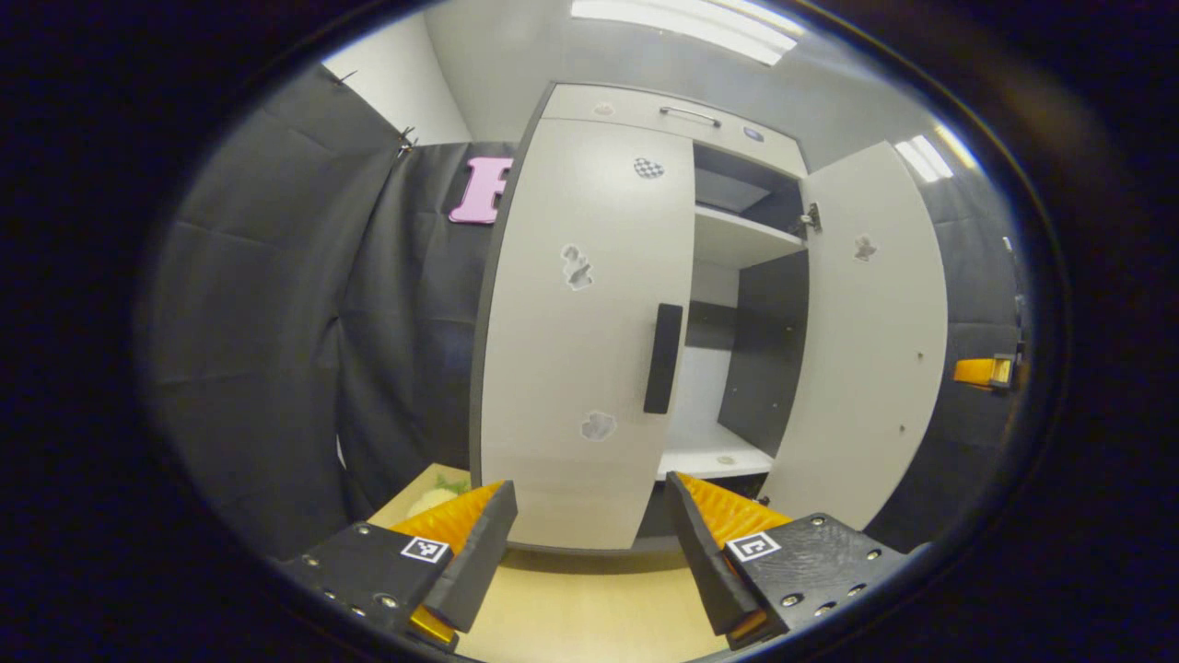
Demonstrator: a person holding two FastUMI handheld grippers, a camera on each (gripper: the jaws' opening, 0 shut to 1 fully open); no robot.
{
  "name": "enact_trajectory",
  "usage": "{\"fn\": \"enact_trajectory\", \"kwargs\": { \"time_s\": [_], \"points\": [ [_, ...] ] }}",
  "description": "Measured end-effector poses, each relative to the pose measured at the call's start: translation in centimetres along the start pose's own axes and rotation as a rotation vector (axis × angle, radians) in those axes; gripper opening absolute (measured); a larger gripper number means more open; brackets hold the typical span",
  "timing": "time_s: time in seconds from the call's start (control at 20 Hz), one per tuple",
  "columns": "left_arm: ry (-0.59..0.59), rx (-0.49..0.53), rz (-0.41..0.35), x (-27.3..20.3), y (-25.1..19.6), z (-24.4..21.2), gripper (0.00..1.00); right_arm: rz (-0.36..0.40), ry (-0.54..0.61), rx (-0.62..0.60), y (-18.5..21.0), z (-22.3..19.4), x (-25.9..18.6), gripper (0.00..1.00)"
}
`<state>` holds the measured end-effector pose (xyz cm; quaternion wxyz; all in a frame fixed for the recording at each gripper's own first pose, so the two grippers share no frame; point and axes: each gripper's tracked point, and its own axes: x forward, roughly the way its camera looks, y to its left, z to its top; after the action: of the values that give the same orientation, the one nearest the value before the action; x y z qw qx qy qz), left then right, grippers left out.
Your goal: Open the right door of the double-door shoe cabinet with the right hand, and open the left door with the left hand.
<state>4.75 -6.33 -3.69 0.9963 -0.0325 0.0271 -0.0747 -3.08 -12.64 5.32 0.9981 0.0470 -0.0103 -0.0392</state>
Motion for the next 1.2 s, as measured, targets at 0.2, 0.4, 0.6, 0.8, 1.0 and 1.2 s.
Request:
{"fn": "enact_trajectory", "kwargs": {
  "time_s": [0.2, 0.4, 0.6, 0.8, 1.0, 1.2],
  "points": [
    [-0.055, -0.004, -0.054, 1.7, 0.1, 2.5, 0.93, -0.123, -0.024, -0.005, -2.6, 2.0, -0.9, 0.09],
    [-0.100, -0.025, -0.096, 3.5, -0.6, 4.5, 0.92, -0.195, -0.021, 0.003, -4.0, 2.5, -1.5, 0.70],
    [-0.123, -0.032, -0.095, 6.0, -1.8, 5.8, 0.92, -0.276, -0.020, -0.061, -6.9, 2.6, -1.3, 0.97],
    [-0.119, 0.000, -0.106, 9.6, -4.3, 6.9, 0.93, -0.262, -0.051, -0.047, -9.0, 3.4, 2.1, 0.97],
    [-0.114, 0.039, -0.076, 13.7, -6.7, 7.7, 0.92, -0.241, -0.007, -0.085, -12.7, 2.0, 5.6, 0.98],
    [-0.090, 0.004, -0.034, 17.5, -8.0, 7.4, 0.93, -0.186, 0.017, -0.087, -13.9, 0.0, 8.4, 0.98]
  ]
}}
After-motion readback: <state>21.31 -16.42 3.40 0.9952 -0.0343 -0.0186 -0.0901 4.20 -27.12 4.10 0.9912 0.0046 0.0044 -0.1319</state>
